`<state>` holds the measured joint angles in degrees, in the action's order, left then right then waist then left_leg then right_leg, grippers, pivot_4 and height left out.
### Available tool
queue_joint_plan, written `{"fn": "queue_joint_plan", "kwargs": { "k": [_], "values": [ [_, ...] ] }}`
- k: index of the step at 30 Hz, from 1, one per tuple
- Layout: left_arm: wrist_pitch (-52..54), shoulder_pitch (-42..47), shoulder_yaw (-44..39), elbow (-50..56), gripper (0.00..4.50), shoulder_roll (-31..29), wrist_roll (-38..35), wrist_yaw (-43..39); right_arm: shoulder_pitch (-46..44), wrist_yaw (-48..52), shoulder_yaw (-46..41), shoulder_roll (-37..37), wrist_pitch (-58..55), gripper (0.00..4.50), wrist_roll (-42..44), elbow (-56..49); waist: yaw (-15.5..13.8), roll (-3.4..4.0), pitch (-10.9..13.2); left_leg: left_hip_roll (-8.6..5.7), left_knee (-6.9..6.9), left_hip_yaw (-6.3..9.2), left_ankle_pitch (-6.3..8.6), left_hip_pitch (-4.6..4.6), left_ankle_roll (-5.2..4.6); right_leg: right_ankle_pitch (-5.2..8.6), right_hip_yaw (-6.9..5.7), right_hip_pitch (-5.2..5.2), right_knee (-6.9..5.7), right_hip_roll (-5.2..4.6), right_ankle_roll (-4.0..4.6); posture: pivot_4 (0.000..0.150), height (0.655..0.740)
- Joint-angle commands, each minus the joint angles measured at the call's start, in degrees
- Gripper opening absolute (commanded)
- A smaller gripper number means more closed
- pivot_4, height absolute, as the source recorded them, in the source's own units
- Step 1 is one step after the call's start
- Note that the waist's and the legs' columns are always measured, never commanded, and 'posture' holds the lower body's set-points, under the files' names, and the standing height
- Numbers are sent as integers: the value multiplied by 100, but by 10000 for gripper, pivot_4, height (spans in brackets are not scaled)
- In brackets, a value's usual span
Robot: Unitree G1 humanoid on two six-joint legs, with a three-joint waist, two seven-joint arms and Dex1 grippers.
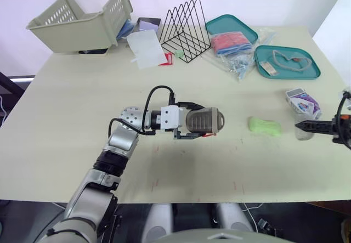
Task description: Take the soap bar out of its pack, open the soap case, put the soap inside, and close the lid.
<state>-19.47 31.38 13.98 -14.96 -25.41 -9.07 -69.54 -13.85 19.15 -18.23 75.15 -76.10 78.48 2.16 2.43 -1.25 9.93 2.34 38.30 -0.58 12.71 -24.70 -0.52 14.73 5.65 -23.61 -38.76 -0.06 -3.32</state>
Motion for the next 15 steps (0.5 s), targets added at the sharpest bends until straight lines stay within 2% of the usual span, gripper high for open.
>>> {"fn": "queue_joint_plan", "kwargs": {
  "k": [1,8,15],
  "values": [
    [-41,72,-39,89,34776,8,-53,24,-664,-259,156,-201,-277,19310,-313,17,8,0,0,0,0,-1,0,1,0,0,1,-1,0,0,1,1500,7400],
    [-15,60,-39,104,34776,10,-42,37,-2242,-884,939,-1051,-1290,19310,-1423,444,-8,1,1,-1,-2,-3,0,-5,0,-6,3,-6,2,-1,11,1500,7400],
    [-1,56,-46,114,34776,-15,-36,41,-2538,-610,1424,-1500,-1352,19310,-2453,538,-35,2,1,-3,-10,-7,15,-13,-23,-6,4,-7,21,-5,11,1500,7400]
  ]
}}
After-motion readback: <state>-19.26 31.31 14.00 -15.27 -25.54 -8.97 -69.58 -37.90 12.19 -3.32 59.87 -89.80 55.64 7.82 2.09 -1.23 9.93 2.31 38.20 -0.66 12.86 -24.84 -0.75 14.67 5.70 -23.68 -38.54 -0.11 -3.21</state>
